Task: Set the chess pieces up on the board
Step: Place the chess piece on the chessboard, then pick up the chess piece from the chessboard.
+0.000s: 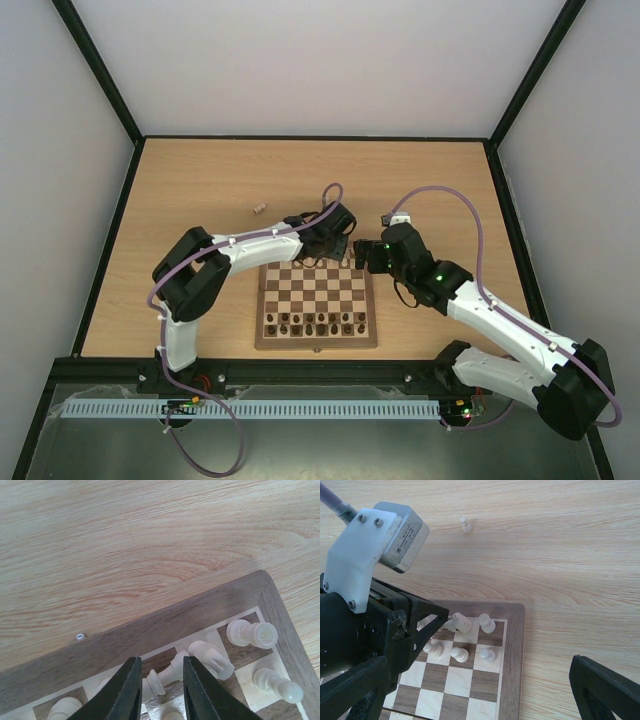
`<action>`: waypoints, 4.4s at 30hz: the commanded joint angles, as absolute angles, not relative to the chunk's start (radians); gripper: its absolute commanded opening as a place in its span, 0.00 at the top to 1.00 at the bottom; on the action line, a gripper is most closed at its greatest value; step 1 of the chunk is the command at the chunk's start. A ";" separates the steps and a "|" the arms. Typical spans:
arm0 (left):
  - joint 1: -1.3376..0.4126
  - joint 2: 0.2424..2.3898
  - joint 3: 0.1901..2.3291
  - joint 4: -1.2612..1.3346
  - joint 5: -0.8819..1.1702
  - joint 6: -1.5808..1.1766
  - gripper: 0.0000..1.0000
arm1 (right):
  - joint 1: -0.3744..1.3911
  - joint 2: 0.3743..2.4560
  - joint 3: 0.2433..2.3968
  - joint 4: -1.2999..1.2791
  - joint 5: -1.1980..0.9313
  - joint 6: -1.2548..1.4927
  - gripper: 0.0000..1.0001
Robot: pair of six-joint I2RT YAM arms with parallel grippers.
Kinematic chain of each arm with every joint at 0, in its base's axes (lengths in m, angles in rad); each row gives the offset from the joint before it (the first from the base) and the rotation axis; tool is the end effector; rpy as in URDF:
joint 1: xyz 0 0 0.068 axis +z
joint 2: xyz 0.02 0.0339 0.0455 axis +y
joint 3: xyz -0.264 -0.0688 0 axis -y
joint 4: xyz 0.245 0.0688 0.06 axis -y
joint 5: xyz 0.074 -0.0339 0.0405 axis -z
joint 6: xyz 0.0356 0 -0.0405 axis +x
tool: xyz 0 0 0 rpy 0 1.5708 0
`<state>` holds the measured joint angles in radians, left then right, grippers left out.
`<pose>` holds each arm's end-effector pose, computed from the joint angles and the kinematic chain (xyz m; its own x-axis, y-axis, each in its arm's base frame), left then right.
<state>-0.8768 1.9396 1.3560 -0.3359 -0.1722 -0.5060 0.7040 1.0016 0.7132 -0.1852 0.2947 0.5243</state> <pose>0.2726 -0.3180 0.1881 -0.7798 0.1906 -0.5963 0.3578 0.9173 -0.1746 0.1788 0.1383 0.2744 -0.5124 0.1933 -0.8367 -0.1916 0.9240 0.3308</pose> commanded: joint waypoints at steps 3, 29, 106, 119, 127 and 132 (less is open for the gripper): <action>-0.884 1.918 1.343 -0.357 -0.210 -0.518 0.69 | 0.699 1.000 0.704 -0.195 0.289 0.523 0.01; -0.814 1.588 1.231 -0.308 -0.177 -0.507 0.58 | 0.696 1.200 0.828 -0.236 0.243 0.486 0.01; -0.751 1.168 0.815 -0.227 -0.172 -0.573 0.41 | 0.678 1.672 1.124 -0.321 0.212 0.406 0.91; -0.722 1.242 0.837 -0.161 -0.055 -0.567 0.35 | 0.678 1.624 1.135 -0.332 0.225 0.403 0.91; -0.657 1.310 0.842 -0.082 0.107 -0.569 0.33 | 0.678 1.570 1.133 -0.344 0.210 0.398 0.91; -0.640 1.337 0.849 -0.049 0.170 -0.577 0.33 | 0.679 1.528 1.129 -0.358 0.190 0.393 0.90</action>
